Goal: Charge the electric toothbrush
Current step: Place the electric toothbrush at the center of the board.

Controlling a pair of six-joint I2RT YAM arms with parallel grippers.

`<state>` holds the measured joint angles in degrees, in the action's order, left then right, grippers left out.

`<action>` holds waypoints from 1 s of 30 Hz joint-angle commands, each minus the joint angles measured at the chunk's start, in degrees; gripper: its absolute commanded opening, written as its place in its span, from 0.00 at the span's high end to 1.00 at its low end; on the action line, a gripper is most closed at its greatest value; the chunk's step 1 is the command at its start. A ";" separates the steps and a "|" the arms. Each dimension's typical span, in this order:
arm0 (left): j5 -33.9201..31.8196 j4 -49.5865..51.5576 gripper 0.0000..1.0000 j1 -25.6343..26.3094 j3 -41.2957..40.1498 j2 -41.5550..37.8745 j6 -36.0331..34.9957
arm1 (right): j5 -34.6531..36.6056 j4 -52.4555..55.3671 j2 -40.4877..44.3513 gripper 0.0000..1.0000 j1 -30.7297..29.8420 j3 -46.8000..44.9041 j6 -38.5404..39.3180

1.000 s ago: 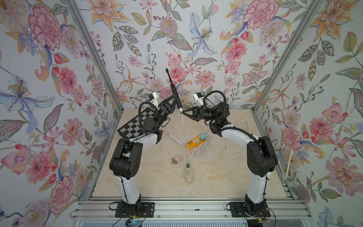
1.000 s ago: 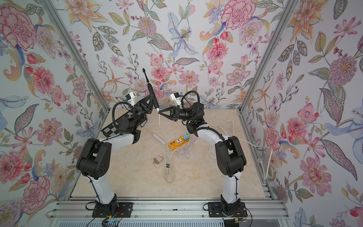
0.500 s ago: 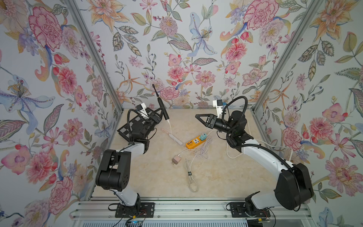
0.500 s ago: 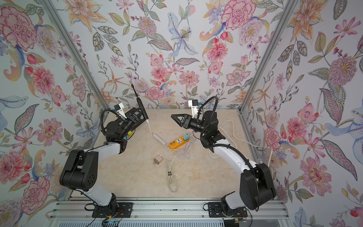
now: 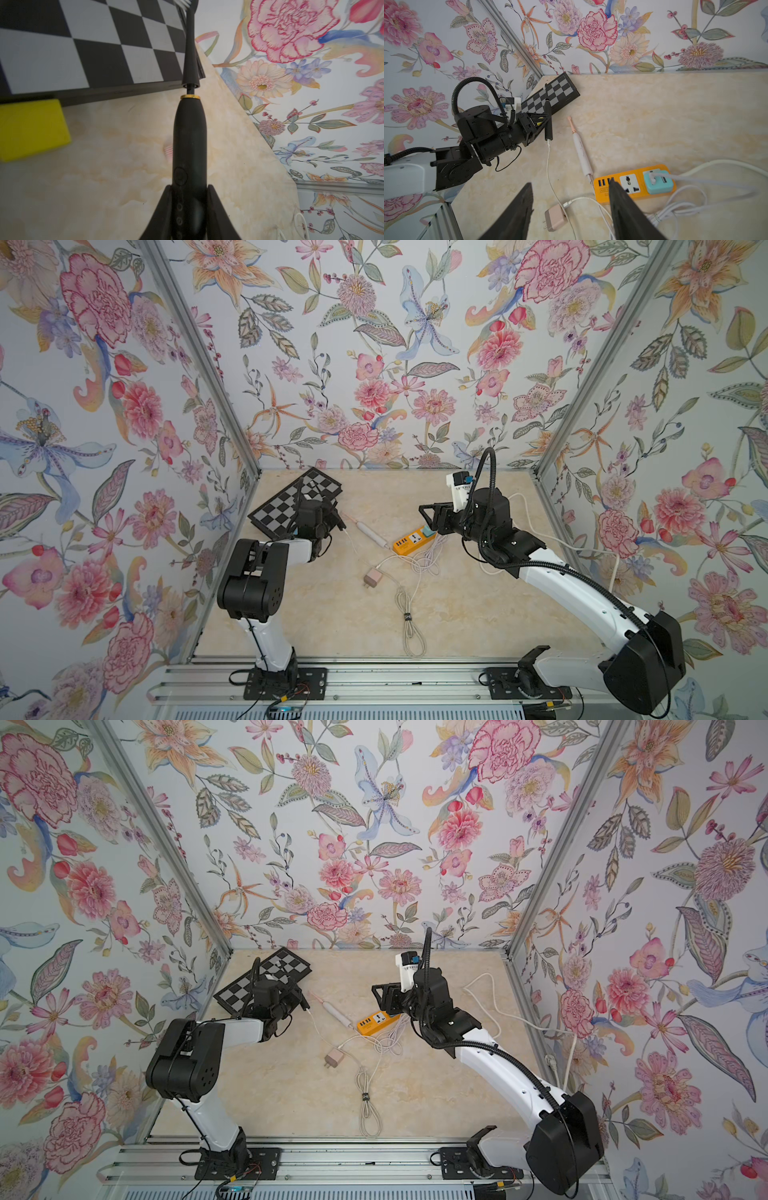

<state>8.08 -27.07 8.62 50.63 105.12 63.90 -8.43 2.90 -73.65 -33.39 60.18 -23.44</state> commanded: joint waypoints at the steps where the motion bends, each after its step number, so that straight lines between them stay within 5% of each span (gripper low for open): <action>1: -4.87 9.54 1.00 -0.06 3.20 1.75 0.98 | 3.02 4.05 2.63 0.38 -0.19 -0.86 2.21; 3: -5.51 15.14 0.84 -0.03 4.85 3.42 0.81 | 2.88 4.85 2.97 0.37 -0.19 -0.92 2.17; 7: -5.80 18.27 0.68 -0.08 5.33 3.50 -0.76 | 2.96 5.53 3.16 0.37 -0.12 -0.73 2.27; 11: -7.80 20.65 0.34 -0.54 5.60 -1.57 -5.65 | 2.65 5.72 3.20 0.37 -0.14 -0.68 2.61; 15: -8.08 27.73 0.33 2.00 8.24 -8.70 -15.17 | 2.33 5.72 2.91 0.36 0.04 -0.89 2.80; 22: -10.09 42.38 0.34 19.68 9.07 -17.54 -40.11 | -0.17 5.72 0.76 0.36 -0.09 -0.88 3.31; 30: 2.37 37.01 0.29 24.25 3.20 -12.75 -46.43 | -1.85 5.73 -0.24 0.36 -0.10 -0.28 4.06</action>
<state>6.74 8.95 33.41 55.02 88.75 22.90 -9.15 8.05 -74.04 -33.36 59.92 -20.95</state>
